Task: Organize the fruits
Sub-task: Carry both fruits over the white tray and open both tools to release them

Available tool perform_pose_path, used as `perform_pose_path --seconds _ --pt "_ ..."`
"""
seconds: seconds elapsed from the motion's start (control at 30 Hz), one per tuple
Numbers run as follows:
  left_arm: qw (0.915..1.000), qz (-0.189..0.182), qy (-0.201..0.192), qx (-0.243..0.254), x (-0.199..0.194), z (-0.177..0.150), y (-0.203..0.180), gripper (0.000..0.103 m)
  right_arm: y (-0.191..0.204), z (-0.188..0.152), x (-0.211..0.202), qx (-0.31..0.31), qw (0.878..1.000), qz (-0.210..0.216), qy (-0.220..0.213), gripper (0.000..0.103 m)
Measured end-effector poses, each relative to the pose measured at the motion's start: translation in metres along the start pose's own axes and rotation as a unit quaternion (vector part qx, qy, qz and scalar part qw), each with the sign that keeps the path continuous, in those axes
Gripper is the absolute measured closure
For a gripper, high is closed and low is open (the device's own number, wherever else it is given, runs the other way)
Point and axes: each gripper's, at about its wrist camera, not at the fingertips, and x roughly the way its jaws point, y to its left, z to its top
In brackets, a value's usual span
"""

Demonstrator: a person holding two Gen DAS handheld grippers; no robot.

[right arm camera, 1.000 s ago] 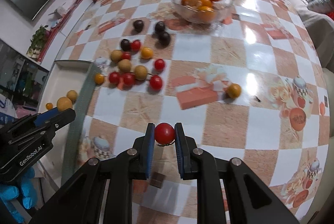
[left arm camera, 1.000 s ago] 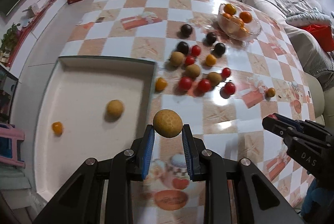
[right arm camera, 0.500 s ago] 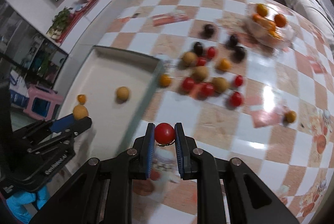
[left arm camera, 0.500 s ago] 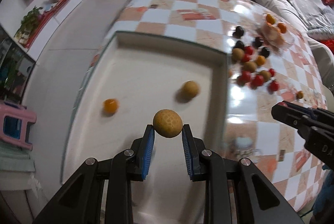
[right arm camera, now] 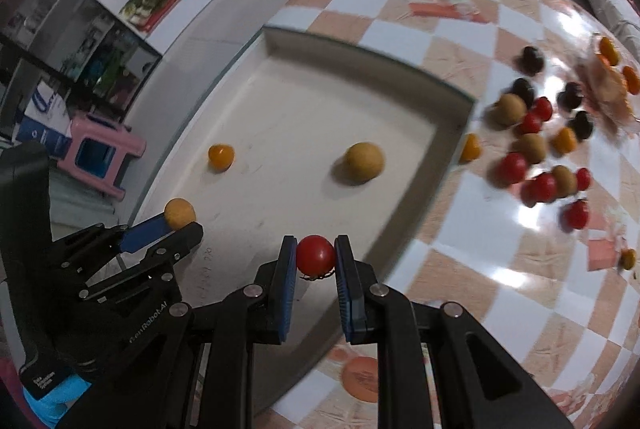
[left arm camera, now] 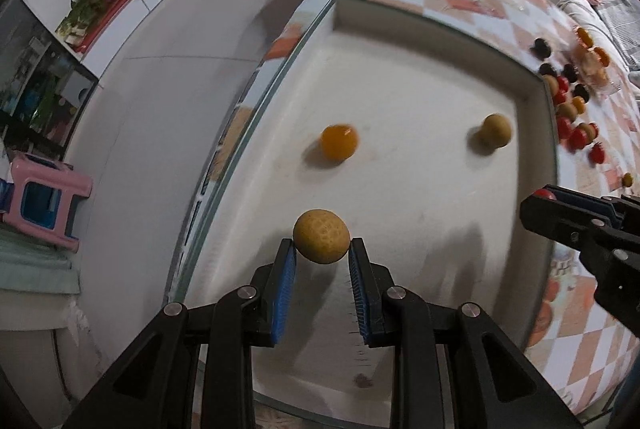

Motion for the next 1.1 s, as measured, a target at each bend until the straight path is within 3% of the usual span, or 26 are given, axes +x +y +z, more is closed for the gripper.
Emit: perform_pose_path --seconds 0.27,0.6,0.67,0.73,0.77,0.8,0.87,0.9,1.03,1.1 --pt "0.9999 0.0 0.012 0.003 0.011 -0.005 0.007 0.075 0.014 -0.001 0.031 -0.017 0.999 -0.004 0.044 0.083" --pt "0.9998 0.001 0.015 0.011 0.013 -0.005 0.007 0.074 0.011 -0.002 0.04 -0.011 0.998 -0.006 0.058 0.081" --pt "0.9997 0.005 0.013 0.02 0.014 -0.004 0.005 0.074 0.01 -0.002 0.041 -0.01 0.998 -0.002 0.058 0.074" --pt "0.9996 0.006 0.012 0.025 0.014 -0.004 0.004 0.074 0.013 0.0 0.043 -0.013 0.998 0.0 0.057 0.041" --pt "0.9995 0.007 0.013 0.027 0.014 -0.004 0.003 0.073 0.013 0.001 0.042 -0.014 0.998 -0.004 0.056 0.034" --pt "0.9995 0.008 0.014 0.027 0.014 -0.004 0.003 0.069 0.013 0.001 0.041 -0.014 0.998 -0.008 0.053 0.034" --pt "0.9996 0.019 0.011 0.018 0.013 -0.004 0.008 0.037 0.011 0.001 0.038 -0.011 0.999 -0.007 0.048 0.034" --pt "0.9997 0.022 0.006 0.012 0.011 -0.005 0.011 0.032 0.009 0.001 0.037 -0.009 0.999 -0.004 0.046 0.034" --pt "0.9998 0.012 0.001 0.018 0.006 -0.006 0.012 0.03 0.007 0.002 0.028 -0.007 0.999 0.002 0.036 0.022" --pt "0.9996 0.012 0.003 0.023 0.005 -0.005 0.009 0.03 0.007 0.004 0.021 0.001 1.0 0.007 0.026 0.021"
